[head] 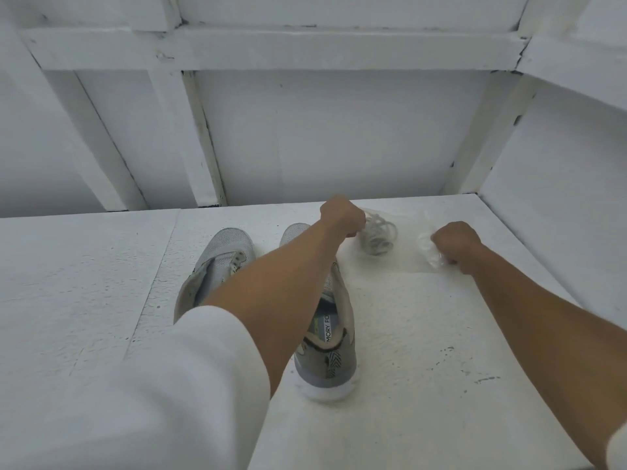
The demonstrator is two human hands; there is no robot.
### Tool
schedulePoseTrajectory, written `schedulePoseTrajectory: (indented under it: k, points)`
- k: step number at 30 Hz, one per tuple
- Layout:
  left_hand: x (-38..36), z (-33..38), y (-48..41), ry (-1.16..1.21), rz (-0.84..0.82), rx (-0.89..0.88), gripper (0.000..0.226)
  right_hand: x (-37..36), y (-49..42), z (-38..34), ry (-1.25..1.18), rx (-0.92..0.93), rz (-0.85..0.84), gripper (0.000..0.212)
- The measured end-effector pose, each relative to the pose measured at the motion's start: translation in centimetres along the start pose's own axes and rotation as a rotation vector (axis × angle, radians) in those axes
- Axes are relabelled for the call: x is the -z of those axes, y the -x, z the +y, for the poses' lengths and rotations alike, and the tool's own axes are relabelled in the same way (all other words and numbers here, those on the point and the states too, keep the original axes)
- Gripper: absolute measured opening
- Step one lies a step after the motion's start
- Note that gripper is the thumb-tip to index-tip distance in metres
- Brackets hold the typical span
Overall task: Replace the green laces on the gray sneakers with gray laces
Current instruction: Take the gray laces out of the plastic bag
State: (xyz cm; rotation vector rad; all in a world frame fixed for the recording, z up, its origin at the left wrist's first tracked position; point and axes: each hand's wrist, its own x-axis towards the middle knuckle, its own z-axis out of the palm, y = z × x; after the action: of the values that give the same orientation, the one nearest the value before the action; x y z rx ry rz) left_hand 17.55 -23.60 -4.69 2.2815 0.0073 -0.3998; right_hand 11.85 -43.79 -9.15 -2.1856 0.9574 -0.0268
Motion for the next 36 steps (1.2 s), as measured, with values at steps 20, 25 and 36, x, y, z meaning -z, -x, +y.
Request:
schedulePoseTrajectory:
  k: [20, 25, 36]
  points:
    - [12.3, -5.5, 13.0, 0.853, -0.046, -0.07, 0.043, 4.7, 15.9, -6.9, -0.815, 0.331, -0.551, 0.01]
    - [13.4, -10.1, 16.9, 0.883, 0.004, -0.08, 0.033, 4.9, 21.3, -8.1, -0.735, 0.42, -0.629, 0.012]
    - [15.1, -14.0, 23.0, 1.136, -0.056, -0.15, 0.054, 5.2, 25.9, -8.8, -0.72, 0.507, -0.605, 0.007]
